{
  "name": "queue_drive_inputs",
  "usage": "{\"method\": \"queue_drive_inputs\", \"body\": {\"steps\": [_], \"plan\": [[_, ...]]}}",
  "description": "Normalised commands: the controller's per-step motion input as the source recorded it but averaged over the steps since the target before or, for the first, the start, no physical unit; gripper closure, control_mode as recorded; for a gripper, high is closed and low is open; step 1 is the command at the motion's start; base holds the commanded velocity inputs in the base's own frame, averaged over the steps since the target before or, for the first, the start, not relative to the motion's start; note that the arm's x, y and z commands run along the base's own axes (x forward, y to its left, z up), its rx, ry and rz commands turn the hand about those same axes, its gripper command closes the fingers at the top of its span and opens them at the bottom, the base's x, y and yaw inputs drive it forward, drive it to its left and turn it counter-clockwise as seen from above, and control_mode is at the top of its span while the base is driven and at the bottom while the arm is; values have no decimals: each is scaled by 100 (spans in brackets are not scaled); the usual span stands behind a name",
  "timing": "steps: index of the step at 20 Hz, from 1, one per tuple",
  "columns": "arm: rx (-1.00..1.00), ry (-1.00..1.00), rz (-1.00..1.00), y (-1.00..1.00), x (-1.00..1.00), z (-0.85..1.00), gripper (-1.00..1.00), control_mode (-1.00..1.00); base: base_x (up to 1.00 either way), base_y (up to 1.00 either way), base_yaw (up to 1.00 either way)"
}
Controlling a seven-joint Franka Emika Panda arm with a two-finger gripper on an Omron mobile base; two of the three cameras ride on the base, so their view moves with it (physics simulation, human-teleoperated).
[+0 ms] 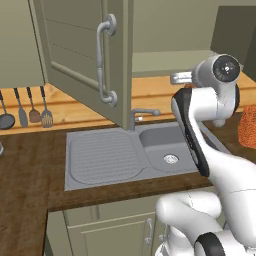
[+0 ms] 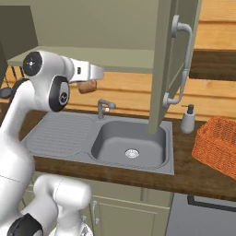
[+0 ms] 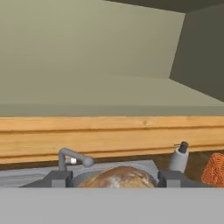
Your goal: Open the cabinet, pick up the bread from the cabinet and place it in the basket. Then move the basket to the dining counter.
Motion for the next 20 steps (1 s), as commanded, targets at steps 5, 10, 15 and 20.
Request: {"method": "queue_drive_inputs", "body": {"steps": [5,10,15,20], "plan": [[0,6,-11,0,-12,-2,100,-100,0,0,0],[0,5,-4,0,-7,-2,100,100,-18,0,-3],[0,0,0,0,0,0,100,100,-75,-10,-8],[0,0,0,0,0,0,100,100,-75,-35,-8]]}}
